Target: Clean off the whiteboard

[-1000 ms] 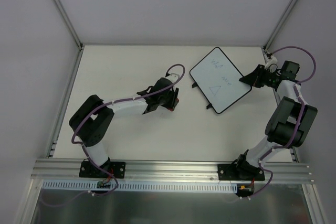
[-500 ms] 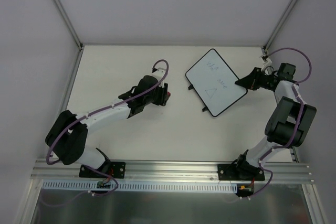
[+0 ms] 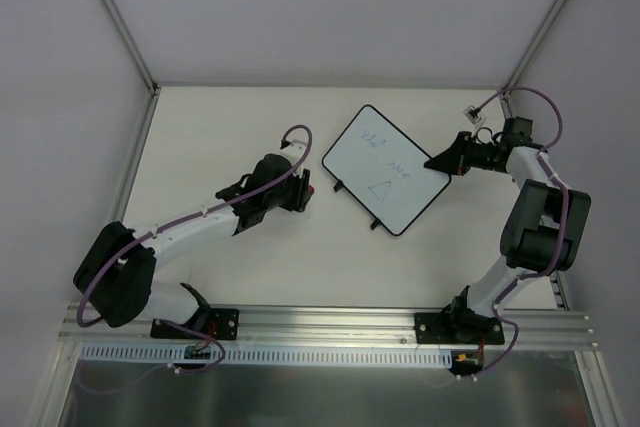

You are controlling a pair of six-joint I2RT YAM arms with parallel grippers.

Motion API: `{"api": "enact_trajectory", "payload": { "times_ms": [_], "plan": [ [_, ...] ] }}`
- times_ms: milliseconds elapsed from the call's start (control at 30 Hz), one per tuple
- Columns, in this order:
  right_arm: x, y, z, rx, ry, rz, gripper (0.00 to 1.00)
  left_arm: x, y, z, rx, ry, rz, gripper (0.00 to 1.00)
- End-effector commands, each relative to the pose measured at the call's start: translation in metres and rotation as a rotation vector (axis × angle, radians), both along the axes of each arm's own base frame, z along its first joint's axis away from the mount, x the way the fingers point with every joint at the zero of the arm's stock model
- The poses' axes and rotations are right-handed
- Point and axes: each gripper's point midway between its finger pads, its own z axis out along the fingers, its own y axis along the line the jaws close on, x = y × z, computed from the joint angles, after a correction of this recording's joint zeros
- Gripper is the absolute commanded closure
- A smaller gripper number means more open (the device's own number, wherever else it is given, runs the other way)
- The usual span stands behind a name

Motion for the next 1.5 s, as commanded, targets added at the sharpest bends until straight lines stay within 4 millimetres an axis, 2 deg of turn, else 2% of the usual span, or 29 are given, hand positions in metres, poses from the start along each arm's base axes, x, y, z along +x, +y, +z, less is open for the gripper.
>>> {"api": "enact_trajectory", "payload": {
  "times_ms": [0, 133, 300, 433, 467, 533, 667, 700, 800, 933, 1100, 1233, 1467],
  "plan": [
    [-0.042, 0.02, -0.035, -0.034, 0.192, 0.06, 1.0, 0.004, 0.008, 0.0, 0.012, -0.019, 0.028, 0.8],
    [-0.041, 0.017, -0.037, -0.062, 0.196, 0.049, 0.94, 0.004, 0.005, -0.018, 0.022, 0.036, 0.039, 0.79],
    [-0.042, 0.017, -0.039, -0.073, 0.206, 0.045, 0.88, 0.002, 0.004, -0.053, 0.055, 0.128, 0.066, 0.72],
    [-0.041, 0.016, -0.04, -0.084, 0.205, 0.042, 0.79, 0.002, 0.008, -0.068, 0.068, 0.153, 0.111, 0.62],
    [-0.04, 0.016, -0.04, -0.085, 0.205, 0.041, 0.77, 0.002, 0.009, -0.074, 0.077, 0.163, 0.115, 0.57],
    [-0.04, 0.015, -0.039, -0.089, 0.206, 0.038, 0.76, 0.003, 0.009, -0.075, 0.082, 0.165, 0.118, 0.53],
    [-0.039, 0.014, -0.038, -0.102, 0.2, 0.032, 0.75, 0.003, 0.012, -0.073, 0.085, 0.153, 0.127, 0.38],
    [-0.039, 0.014, -0.038, -0.103, 0.201, 0.032, 0.75, 0.001, 0.015, -0.074, 0.089, 0.156, 0.13, 0.32],
    [-0.039, 0.014, -0.04, -0.107, 0.205, 0.031, 0.75, -0.005, 0.019, -0.071, 0.083, 0.151, 0.127, 0.27],
    [-0.038, 0.011, -0.04, -0.112, 0.207, 0.024, 0.75, -0.016, 0.027, -0.079, 0.115, 0.179, 0.12, 0.32],
    [-0.036, 0.008, -0.036, -0.1, 0.194, 0.014, 0.71, -0.015, 0.024, -0.079, 0.13, 0.177, 0.104, 0.41],
    [-0.035, 0.005, -0.032, -0.105, 0.18, 0.001, 0.57, -0.006, 0.016, -0.069, 0.131, 0.146, 0.094, 0.43],
    [-0.029, -0.007, -0.014, -0.109, 0.136, -0.044, 0.32, 0.0, 0.015, -0.068, 0.148, 0.138, 0.091, 0.44]
  ]
}}
